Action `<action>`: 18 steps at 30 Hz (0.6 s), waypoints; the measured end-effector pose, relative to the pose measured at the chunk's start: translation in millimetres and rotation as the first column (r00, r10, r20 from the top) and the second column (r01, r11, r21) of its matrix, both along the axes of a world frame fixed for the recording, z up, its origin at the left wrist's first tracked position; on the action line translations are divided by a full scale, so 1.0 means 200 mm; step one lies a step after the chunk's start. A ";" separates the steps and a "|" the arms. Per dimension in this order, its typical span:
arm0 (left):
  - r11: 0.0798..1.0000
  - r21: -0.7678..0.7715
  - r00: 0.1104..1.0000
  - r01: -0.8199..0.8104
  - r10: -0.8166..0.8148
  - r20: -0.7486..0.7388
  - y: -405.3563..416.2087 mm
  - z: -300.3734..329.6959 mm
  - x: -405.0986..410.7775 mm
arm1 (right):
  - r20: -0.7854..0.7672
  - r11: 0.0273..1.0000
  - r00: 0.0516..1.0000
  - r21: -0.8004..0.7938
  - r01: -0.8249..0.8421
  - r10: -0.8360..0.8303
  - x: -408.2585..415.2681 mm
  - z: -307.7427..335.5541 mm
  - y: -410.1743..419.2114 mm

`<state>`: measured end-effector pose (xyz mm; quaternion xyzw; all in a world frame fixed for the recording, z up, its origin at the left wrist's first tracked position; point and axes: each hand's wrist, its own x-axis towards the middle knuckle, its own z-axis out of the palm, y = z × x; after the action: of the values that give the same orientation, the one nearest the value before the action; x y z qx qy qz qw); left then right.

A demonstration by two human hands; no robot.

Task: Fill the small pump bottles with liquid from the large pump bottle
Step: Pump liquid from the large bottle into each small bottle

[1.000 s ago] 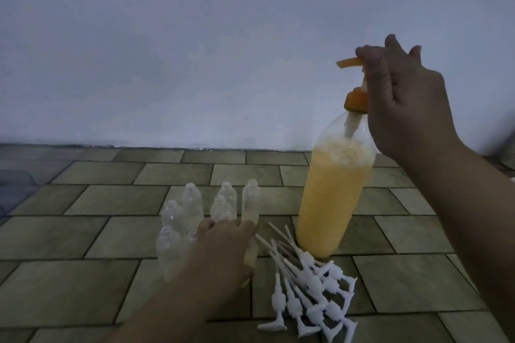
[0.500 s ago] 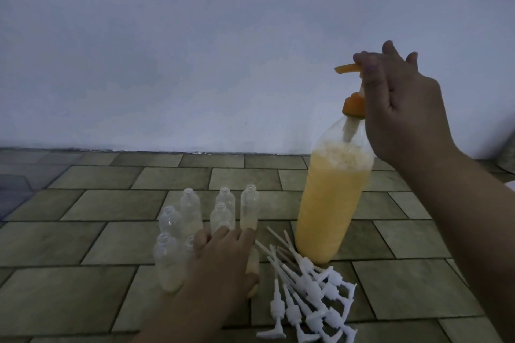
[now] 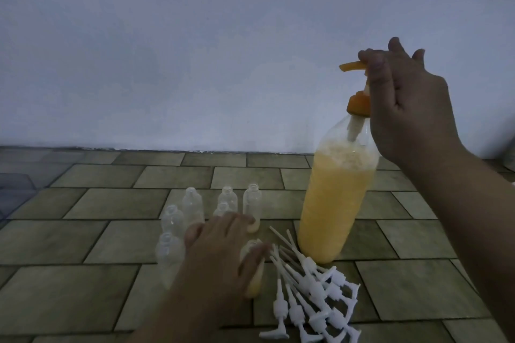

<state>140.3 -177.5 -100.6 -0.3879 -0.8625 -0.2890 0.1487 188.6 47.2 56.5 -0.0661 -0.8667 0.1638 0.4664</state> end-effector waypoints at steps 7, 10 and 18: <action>0.931 0.138 0.941 -0.338 0.331 0.066 -0.24 0.11 -0.14 | 0.010 1.000 1.000 0.004 0.011 -0.011 0.00 0.00 0.00; 0.948 0.002 0.942 -0.317 0.315 0.115 -0.26 0.02 -0.10 | 0.000 1.000 1.000 -0.002 0.001 -0.001 0.00 -0.01 -0.01; 0.944 -0.063 0.944 -0.325 0.328 0.035 -0.20 -0.17 -0.05 | -0.017 1.000 1.000 -0.020 0.001 -0.002 0.03 0.00 -0.05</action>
<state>129.8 -218.0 -133.6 -0.2370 -0.9257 -0.2448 0.1641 194.2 37.2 56.1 -0.0700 -0.8609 0.1728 0.4734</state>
